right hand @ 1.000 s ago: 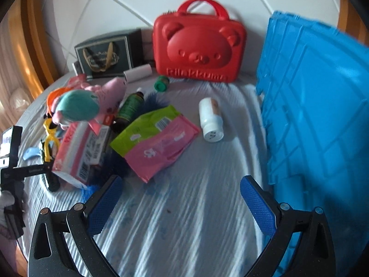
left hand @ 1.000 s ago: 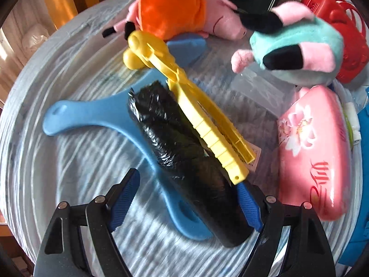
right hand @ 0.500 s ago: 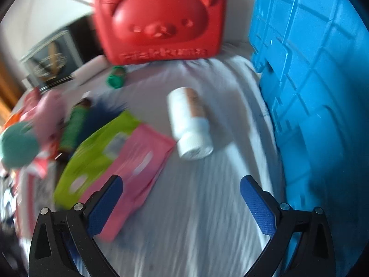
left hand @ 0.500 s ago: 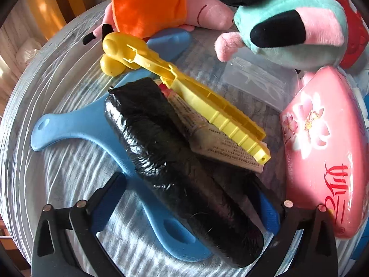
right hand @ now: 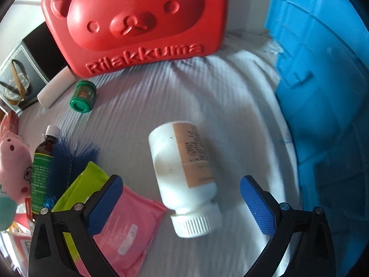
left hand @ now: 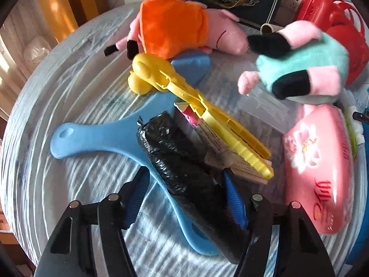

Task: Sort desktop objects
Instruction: 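Grasp the black wrapped roller with the left gripper while the right grasps a white pill bottle, then carry the black roller and white pill bottle over the crate with both grippers, then open both grippers to drop the roller and pill bottle into the crate, then raise both open grippers away from the crate contents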

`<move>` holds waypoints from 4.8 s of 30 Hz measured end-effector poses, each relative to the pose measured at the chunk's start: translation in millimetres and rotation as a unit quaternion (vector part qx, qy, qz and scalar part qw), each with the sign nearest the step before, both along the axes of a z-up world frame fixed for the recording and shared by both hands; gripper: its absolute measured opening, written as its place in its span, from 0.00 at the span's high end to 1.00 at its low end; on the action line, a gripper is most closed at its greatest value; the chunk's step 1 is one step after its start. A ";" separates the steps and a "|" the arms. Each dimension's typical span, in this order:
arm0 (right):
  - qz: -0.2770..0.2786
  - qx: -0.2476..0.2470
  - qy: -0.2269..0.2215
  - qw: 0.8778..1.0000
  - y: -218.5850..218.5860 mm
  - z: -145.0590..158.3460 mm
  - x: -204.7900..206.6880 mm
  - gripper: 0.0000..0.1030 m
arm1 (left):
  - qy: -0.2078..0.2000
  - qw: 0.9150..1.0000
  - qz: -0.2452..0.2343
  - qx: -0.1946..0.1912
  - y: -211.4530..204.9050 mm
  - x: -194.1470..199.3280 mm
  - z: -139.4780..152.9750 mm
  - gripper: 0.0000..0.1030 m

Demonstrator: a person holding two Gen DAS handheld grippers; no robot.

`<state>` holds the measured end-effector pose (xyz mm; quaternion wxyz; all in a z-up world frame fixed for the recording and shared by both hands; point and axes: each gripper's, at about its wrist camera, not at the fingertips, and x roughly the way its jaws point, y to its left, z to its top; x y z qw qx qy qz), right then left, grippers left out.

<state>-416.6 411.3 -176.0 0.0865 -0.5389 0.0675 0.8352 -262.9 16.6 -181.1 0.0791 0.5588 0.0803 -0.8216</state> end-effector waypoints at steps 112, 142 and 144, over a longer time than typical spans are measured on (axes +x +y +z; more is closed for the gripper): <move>-0.083 0.070 0.121 0.987 329.0 238.8 278.2 0.03 | 0.200 0.899 -0.390 0.013 583.7 37.3 270.4 0.67; -0.103 0.109 0.320 0.935 223.8 298.2 467.4 0.00 | 0.371 0.864 -0.336 0.060 472.8 220.7 332.9 0.13; -0.106 0.116 0.319 0.935 219.9 297.8 470.8 0.00 | 0.362 0.866 -0.339 0.066 470.4 220.3 326.8 0.13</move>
